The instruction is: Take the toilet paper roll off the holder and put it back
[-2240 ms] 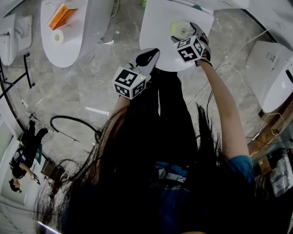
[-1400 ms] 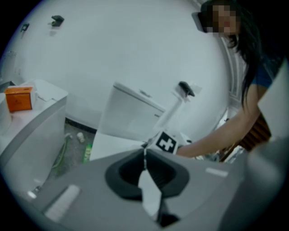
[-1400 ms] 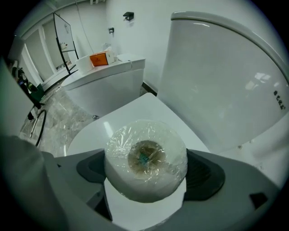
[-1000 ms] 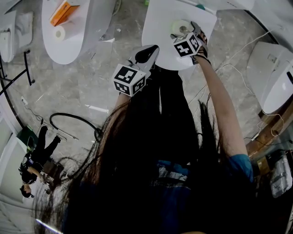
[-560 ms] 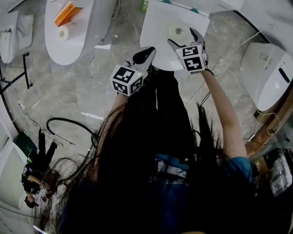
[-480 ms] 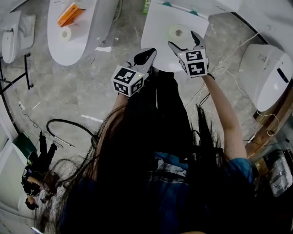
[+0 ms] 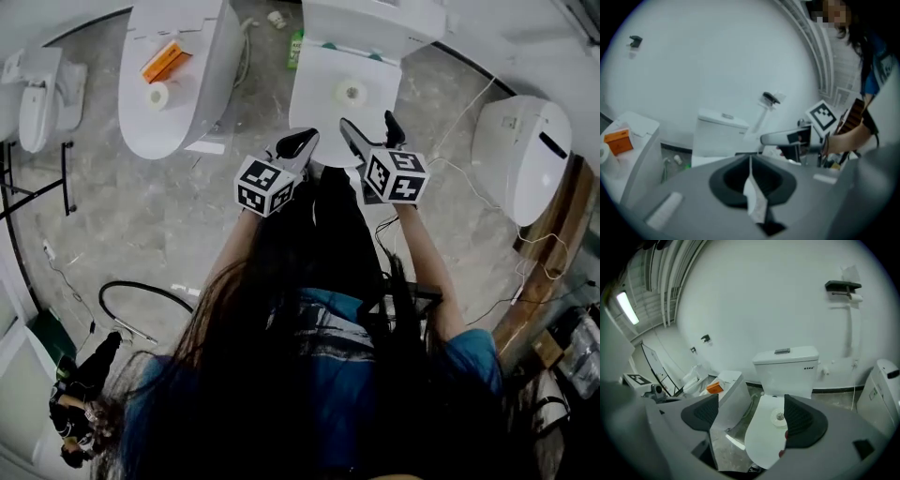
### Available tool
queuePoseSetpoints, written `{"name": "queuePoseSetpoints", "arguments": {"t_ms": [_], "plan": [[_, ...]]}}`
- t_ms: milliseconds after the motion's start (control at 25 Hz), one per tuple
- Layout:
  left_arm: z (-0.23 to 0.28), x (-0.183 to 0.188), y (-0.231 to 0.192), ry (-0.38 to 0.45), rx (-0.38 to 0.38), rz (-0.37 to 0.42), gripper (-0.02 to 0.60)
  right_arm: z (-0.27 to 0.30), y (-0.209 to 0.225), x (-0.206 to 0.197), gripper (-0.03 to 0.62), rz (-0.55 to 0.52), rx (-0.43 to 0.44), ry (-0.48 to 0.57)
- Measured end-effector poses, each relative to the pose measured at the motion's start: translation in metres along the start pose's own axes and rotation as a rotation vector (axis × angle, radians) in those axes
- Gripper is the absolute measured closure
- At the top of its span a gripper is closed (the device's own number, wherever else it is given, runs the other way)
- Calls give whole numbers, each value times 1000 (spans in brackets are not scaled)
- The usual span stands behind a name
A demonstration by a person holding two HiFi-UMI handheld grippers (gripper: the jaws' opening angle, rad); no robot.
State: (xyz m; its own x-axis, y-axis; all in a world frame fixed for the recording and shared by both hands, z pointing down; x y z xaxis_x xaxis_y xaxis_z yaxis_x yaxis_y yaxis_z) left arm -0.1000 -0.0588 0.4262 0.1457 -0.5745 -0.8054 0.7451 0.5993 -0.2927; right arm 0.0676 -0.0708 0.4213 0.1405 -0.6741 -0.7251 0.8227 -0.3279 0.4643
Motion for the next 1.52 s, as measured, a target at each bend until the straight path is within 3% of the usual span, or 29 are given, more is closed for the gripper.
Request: {"name": "queuePoseSetpoints", "arguments": {"t_ms": [200, 440, 560, 720, 800, 920, 1160, 1520], "plan": [[-44, 10, 12, 21, -14, 4, 581, -38, -42, 4, 141, 119, -17, 113], [-86, 4, 27, 39, -47, 17, 581, -69, -85, 2, 146, 65, -40, 127], [-99, -4, 36, 42, -51, 1, 581, -85, -99, -6, 179, 62, -42, 119], [-110, -11, 49, 39, -53, -1, 581, -107, -106, -23, 378, 100, -71, 113], [-114, -12, 55, 41, -56, 6, 581, -119, -103, -31, 527, 121, -104, 110], [-120, -10, 67, 52, -49, 22, 581, -140, -100, -43, 537, 140, -114, 105], [-132, -13, 110, 98, -11, 50, 581, -190, -97, -71, 559, 174, -7, 126], [-167, -74, 224, 150, 88, -25, 581, -310, -86, -150, 562, 127, 80, 83]]}}
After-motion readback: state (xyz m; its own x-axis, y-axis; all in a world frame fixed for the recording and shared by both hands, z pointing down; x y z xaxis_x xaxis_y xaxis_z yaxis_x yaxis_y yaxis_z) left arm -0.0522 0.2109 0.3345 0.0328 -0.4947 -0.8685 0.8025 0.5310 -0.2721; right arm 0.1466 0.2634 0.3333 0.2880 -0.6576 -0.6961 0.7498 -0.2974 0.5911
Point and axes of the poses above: the fingertips, and each gripper's own axes: z forward along the fingers, y to its right, x out of its top, the point moved 6 cm from there along -z, backward along the fingers, and after that the axes turned 14 degrees about x, right-handed, at the moved point
